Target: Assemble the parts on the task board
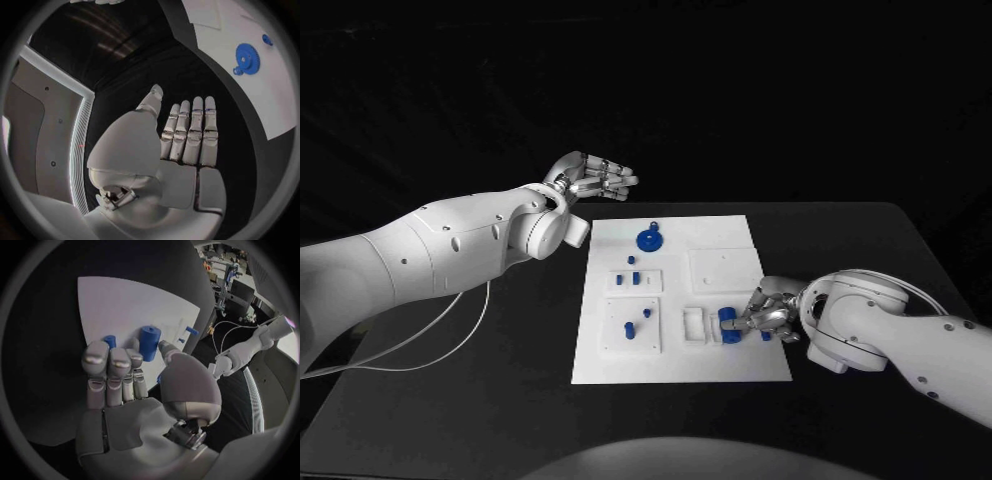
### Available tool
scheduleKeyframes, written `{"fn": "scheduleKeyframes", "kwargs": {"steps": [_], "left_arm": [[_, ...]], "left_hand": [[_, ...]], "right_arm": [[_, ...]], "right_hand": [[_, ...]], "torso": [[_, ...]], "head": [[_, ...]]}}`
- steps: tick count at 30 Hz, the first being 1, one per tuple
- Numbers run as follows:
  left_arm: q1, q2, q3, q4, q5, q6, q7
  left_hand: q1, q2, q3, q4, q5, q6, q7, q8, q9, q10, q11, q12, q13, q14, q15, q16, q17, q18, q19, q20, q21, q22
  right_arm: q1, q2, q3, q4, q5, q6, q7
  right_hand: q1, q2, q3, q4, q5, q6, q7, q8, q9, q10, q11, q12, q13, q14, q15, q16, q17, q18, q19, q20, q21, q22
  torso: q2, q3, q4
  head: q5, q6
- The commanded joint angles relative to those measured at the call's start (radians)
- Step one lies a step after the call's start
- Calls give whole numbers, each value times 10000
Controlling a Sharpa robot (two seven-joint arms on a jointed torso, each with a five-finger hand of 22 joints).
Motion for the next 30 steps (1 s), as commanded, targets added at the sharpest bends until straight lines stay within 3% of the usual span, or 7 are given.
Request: {"fn": "scheduleKeyframes", "kwargs": {"steps": [1,13,15,19,21,26,30], "left_arm": [[-1,20,6,8,72,156,83],[-1,-2,4,7,72,232,35],[-1,-3,4,4,72,238,25],[-1,2,3,2,72,245,16],[-1,3,3,5,72,249,11],[-1,-2,2,6,72,248,-1],[-1,-4,1,8,72,249,-15]], "left_hand": [[-114,-22,0,53,-16,-39,-10,13,-11,-76,9,-28,-5,-56,18,-28,3,-46,9,25,23,0],[-218,-9,13,179,-15,-33,-20,13,-10,-123,24,-28,-5,-110,39,-30,6,-28,-15,50,18,-6],[-232,-2,16,196,-9,-40,-13,12,-11,-133,28,-28,-5,-118,41,-28,5,-28,-21,54,15,-8],[-247,-5,17,211,-8,-42,-12,12,-11,-141,29,-27,-4,-128,44,-29,5,-28,-28,57,11,-10],[-247,-5,17,211,-8,-42,-12,12,-11,-141,29,-27,-4,-128,44,-29,5,-28,-28,57,11,-10],[-247,-5,17,211,-8,-42,-12,12,-11,-141,29,-27,-4,-128,44,-29,5,-28,-28,57,11,-10],[-247,-5,17,211,-8,-42,-12,12,-11,-141,29,-27,-4,-128,44,-29,5,-28,-28,57,11,-10]], "right_arm": [[-2,92,-61,-64,-328,209,-37],[-2,510,-281,-463,-622,-58,-41],[-2,533,-313,-498,-634,-63,-44],[-2,537,-349,-525,-650,-50,-52],[-2,526,-361,-521,-667,-68,-57],[-1,466,-373,-433,-672,-316,-49],[42,344,-376,-244,-504,-673,-16]], "right_hand": [[10,-9,60,-48,-57,-60,-2,-51,-9,35,18,-2,11,66,6,46,1,-28,582,57,45,343],[-73,260,216,-521,-46,-44,-12,-52,58,73,9,-13,40,81,-1,23,21,-32,588,51,50,370],[6,260,684,-722,-193,-44,-17,-56,48,63,13,-46,23,78,-15,15,19,-35,588,46,56,377],[-268,77,2864,-1749,668,-45,-85,-44,-102,45,-63,-119,-14,77,-57,-2,21,-65,589,3,54,390],[-298,169,3048,-2138,1452,-56,-116,-45,-57,33,-77,-152,-31,77,-64,-5,23,-71,589,-7,56,394],[-733,497,3532,-3233,2692,-64,-114,-36,262,41,-116,-229,-90,74,-88,-22,17,-89,591,-31,54,404],[-993,620,3731,-3628,2790,-66,-140,-40,610,88,-137,-178,-71,84,-98,17,37,-99,592,-40,110,439]], "torso": [[9,8,8],[12,-12,13],[10,-19,9],[1,-23,9],[1,-18,14],[5,-5,4],[6,-4,-1]], "head": [[25,-5],[70,-109],[73,-107],[90,-99],[95,-100],[105,-83],[108,-50]]}}
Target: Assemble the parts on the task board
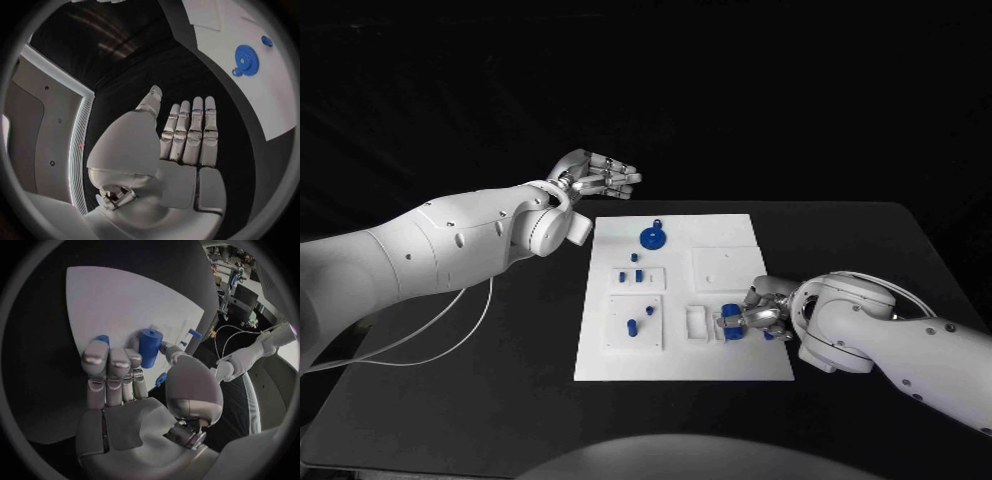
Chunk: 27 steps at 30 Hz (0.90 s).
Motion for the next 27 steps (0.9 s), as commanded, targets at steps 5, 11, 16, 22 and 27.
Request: {"fn": "scheduleKeyframes", "kwargs": {"steps": [5,11,16,22,27], "left_arm": [[0,2,2,23,64,146,9],[0,-6,-2,23,64,123,-26],[0,7,-6,26,64,105,-32],[1,25,-8,26,64,76,-39],[1,22,-10,25,64,61,-47]], "left_hand": [[-98,3,-7,69,-8,-48,-18,12,-11,-82,19,-27,-4,-93,10,-29,5,-27,-27,58,11,-8],[-118,18,11,102,-14,-55,-13,12,-11,-86,22,-26,-4,-96,12,-26,8,-18,-27,63,15,-9],[-122,15,8,114,-28,-49,-15,14,-10,-95,26,-27,-4,-104,14,-27,7,-17,-30,66,14,-10],[-194,10,-8,185,-57,-99,1,15,-10,-96,29,-26,-3,-105,18,-27,8,-15,-29,68,16,-10],[-201,-10,-1,219,-62,-94,-1,17,-9,-99,27,-25,-3,-109,18,-28,8,-15,-33,70,14,-12]], "right_arm": [[129,-196,-26,294,500,-599,-51],[411,-305,53,591,1167,-671,-41],[606,-268,72,719,1447,-636,-46],[677,-69,-10,625,1610,-450,-65],[697,158,-273,511,1677,-267,-80]], "right_hand": [[-111,84,2398,-2517,-4,-76,-158,46,-1322,87,-59,46,24,30,-53,19,6,-87,593,-47,52,442],[-112,112,2327,-2517,-83,-83,-163,41,-1302,85,-62,34,15,27,-53,8,-8,-88,594,-47,55,444],[-115,127,2282,-2506,-119,-77,-167,41,-1298,86,-62,31,12,26,-52,13,-7,-89,592,-46,54,445],[-161,163,2222,-2431,-362,-93,-163,38,-1335,61,-56,2,-4,25,-47,16,-7,-92,586,-40,46,448],[-156,172,2137,-2409,-379,-92,-164,37,-1376,59,-53,5,-5,22,-44,16,-5,-95,584,-39,17,449]], "torso": [[1,12,-23],[5,7,-5],[6,-10,-7],[5,-12,22],[13,-2,1]], "head": [[6,39],[-17,53],[-15,47],[-9,15],[50,-22]]}}
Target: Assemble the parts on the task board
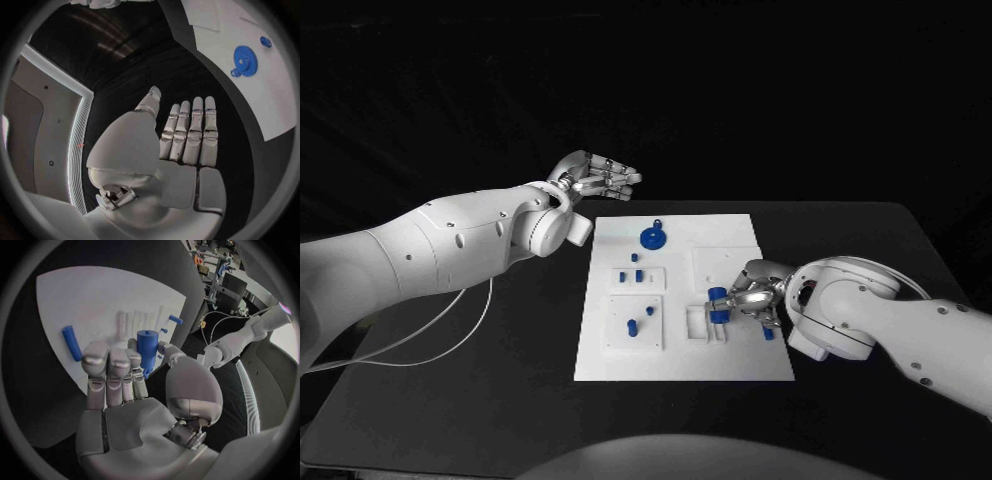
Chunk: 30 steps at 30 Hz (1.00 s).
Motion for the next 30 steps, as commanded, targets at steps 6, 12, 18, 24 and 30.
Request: {"fn": "scheduleKeyframes", "kwargs": {"steps": [6,12,18,24,30], "left_arm": [[2,22,4,18,67,68,32],[2,28,3,22,76,84,28],[2,11,3,25,78,83,-18],[2,-3,2,34,70,99,-49],[2,-9,1,35,63,113,-64]], "left_hand": [[-76,-57,-3,112,-66,-101,0,14,-10,-73,-4,-26,-3,-80,-14,-27,8,-13,-34,72,12,-12],[-85,-60,6,143,-70,-98,1,14,-10,-81,-1,-28,-4,-83,-13,-28,8,-13,-36,74,11,-14],[-85,-60,6,143,-70,-98,1,14,-10,-81,-1,-28,-4,-83,-13,-28,8,-13,-36,74,11,-14],[-85,-60,6,143,-70,-98,1,14,-10,-81,-1,-28,-4,-83,-13,-28,8,-13,-36,74,11,-14],[-77,-68,17,170,-74,-99,2,15,-10,-91,0,-25,-3,-95,-9,-27,7,-9,-36,78,11,-14]], "right_arm": [[7,315,-249,-140,239,391,-40],[8,558,-372,-324,126,427,-45],[6,727,-434,-505,-130,276,-43],[5,835,-449,-601,-239,186,-37],[2,911,-522,-683,-236,250,-41]], "right_hand": [[73,141,1559,-1726,-35,59,12,32,-72,72,-4,-12,-29,22,-45,19,0,-97,585,-38,-44,458],[74,160,1517,-1738,14,62,9,33,-90,64,-4,-48,-59,17,-46,-4,-12,-93,583,-41,-91,450],[30,160,1468,-1727,84,69,9,33,-107,65,-6,-77,-89,18,-47,-26,-24,-92,586,-41,-100,451],[18,148,1465,-1728,108,84,2,37,-107,78,-11,-72,-92,20,-51,-25,-23,-94,588,-43,-92,454],[-29,140,1426,-1691,35,89,1,31,-108,79,-12,-111,-133,20,-53,-31,-25,-99,588,-47,-85,461]], "torso": [[-3,-4,-24],[7,21,-2],[1,11,-21],[2,11,-16],[-4,-2,-18]], "head": [[55,-59],[118,-85],[148,-95],[176,-106],[179,-124]]}}
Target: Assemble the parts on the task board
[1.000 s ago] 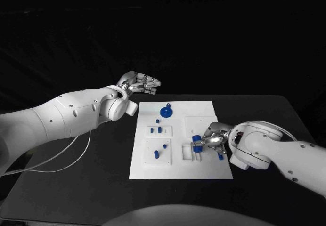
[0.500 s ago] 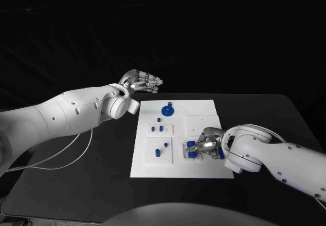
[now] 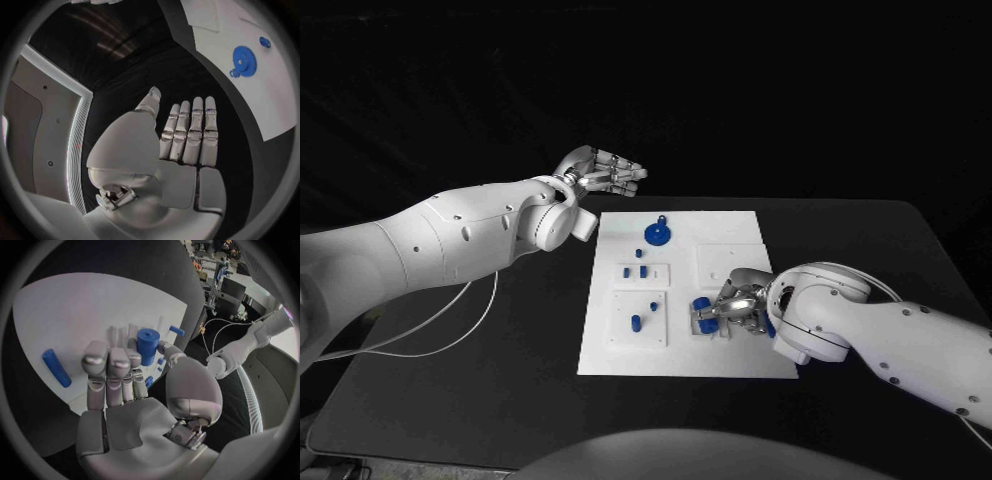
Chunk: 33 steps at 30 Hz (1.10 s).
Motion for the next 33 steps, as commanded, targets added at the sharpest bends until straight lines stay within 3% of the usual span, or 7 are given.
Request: {"fn": "scheduleKeyframes", "kwargs": {"steps": [1,14,20,23,28,31,33], "left_arm": [[2,7,6,27,55,112,20],[2,-8,5,28,54,121,9],[2,-11,5,28,54,121,8],[2,-13,5,27,54,121,7],[2,-15,4,26,54,118,4],[2,-15,4,26,54,117,3],[2,-15,4,28,54,119,4]], "left_hand": [[-38,-29,-17,51,-37,-99,2,15,-10,-92,0,-25,-3,-95,-9,-27,8,-9,1,41,11,-13],[-38,-29,-17,51,-37,-99,2,15,-10,-92,0,-25,-3,-95,-9,-27,8,-9,1,41,11,-13],[-38,-29,-17,51,-37,-99,2,15,-10,-92,0,-25,-3,-95,-9,-27,8,-9,1,41,11,-13],[-38,-29,-17,51,-37,-99,2,15,-10,-92,0,-25,-3,-95,-9,-27,8,-9,1,41,11,-13],[-38,-29,-17,51,-37,-99,2,15,-10,-92,0,-25,-3,-95,-9,-27,8,-9,1,41,11,-13],[-36,-58,-10,65,-43,-116,9,15,-10,-112,8,-26,-3,-114,-2,-30,6,-6,-5,48,7,-16],[-36,-58,-10,65,-43,-116,9,15,-10,-112,8,-26,-3,-114,-2,-30,6,-6,-5,48,7,-16]], "right_arm": [[-32,53,-86,-46,-162,72,-9],[-40,114,-210,-107,-116,129,-13],[-49,150,-228,-128,-107,47,-9],[-54,165,-233,-131,-87,-6,1],[-69,165,-237,-107,-42,-125,26],[-76,160,-238,-93,-31,-166,35],[-80,150,-239,-78,-26,-182,41]], "right_hand": [[-2,86,1371,-1448,-16,42,3,33,-16,50,-37,-69,-16,22,-55,-31,-9,-96,588,-47,-21,462],[-33,94,1221,-1350,-258,58,-3,31,-62,49,-38,-143,-103,21,-54,-62,-22,-98,587,-47,-58,456],[-128,-288,659,-205,-4504,151,67,31,-184,82,47,-118,-119,27,-3,-80,-28,-83,587,-13,-90,445],[-112,-731,195,745,-4563,161,70,34,-237,77,48,-139,-123,20,-6,-91,-9,-86,589,-30,-87,445],[467,-590,-2006,2313,-4556,101,103,36,-359,69,64,-187,-121,31,-10,-114,48,-95,590,-36,-82,451],[429,39,-3198,1948,-4569,86,107,38,-392,75,66,-216,-130,41,-3,-153,59,-90,591,-32,-72,458],[377,63,-3300,1902,-4556,87,108,38,-395,70,68,-230,-138,44,-4,-149,69,-88,590,-27,-84,453]], "torso": [[-6,-9,-2],[-1,-2,-8],[0,0,-7],[-1,1,-4],[-5,2,-10],[-4,4,-8],[-4,2,-12]], "head": [[5,-8],[24,-24],[24,-35],[21,-39],[24,-42],[21,-35],[16,-30]]}}
